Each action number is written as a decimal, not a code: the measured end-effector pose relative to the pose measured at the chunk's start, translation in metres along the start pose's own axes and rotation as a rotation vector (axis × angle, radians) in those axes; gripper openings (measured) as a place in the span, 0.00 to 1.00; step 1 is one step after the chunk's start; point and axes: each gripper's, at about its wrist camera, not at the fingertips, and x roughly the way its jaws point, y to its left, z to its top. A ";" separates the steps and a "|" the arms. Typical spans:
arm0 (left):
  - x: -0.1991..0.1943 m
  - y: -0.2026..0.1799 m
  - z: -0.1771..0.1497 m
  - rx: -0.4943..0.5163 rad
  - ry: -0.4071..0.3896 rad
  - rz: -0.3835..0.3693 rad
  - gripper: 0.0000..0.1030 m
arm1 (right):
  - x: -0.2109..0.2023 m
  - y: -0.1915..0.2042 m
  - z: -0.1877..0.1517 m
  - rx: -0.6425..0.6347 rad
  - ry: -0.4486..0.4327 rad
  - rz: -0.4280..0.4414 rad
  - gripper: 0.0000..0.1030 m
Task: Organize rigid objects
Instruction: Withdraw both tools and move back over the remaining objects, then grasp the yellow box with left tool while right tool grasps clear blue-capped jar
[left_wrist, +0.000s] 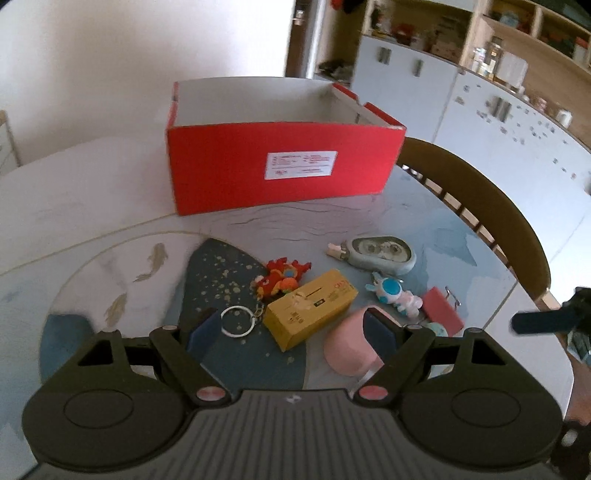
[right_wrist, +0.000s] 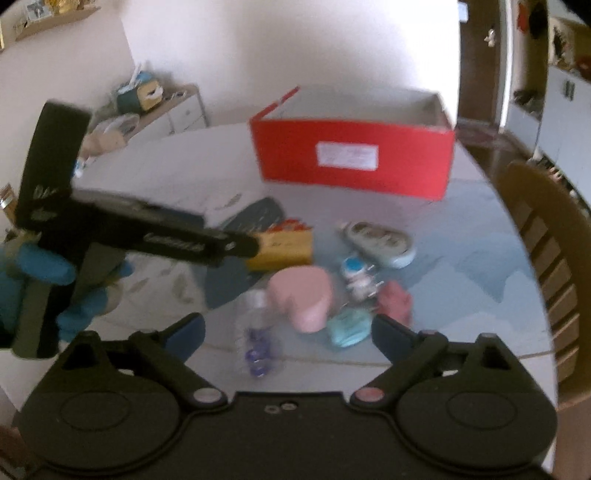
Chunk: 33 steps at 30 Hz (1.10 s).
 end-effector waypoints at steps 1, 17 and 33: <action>0.003 0.000 0.000 0.015 0.000 -0.010 0.81 | 0.005 0.003 -0.001 -0.006 0.014 -0.003 0.89; 0.049 0.000 0.007 0.206 0.013 -0.111 0.71 | 0.053 0.026 0.001 -0.010 0.107 -0.030 0.62; 0.060 -0.012 0.006 0.394 0.007 -0.166 0.32 | 0.073 0.037 0.005 -0.003 0.135 -0.076 0.39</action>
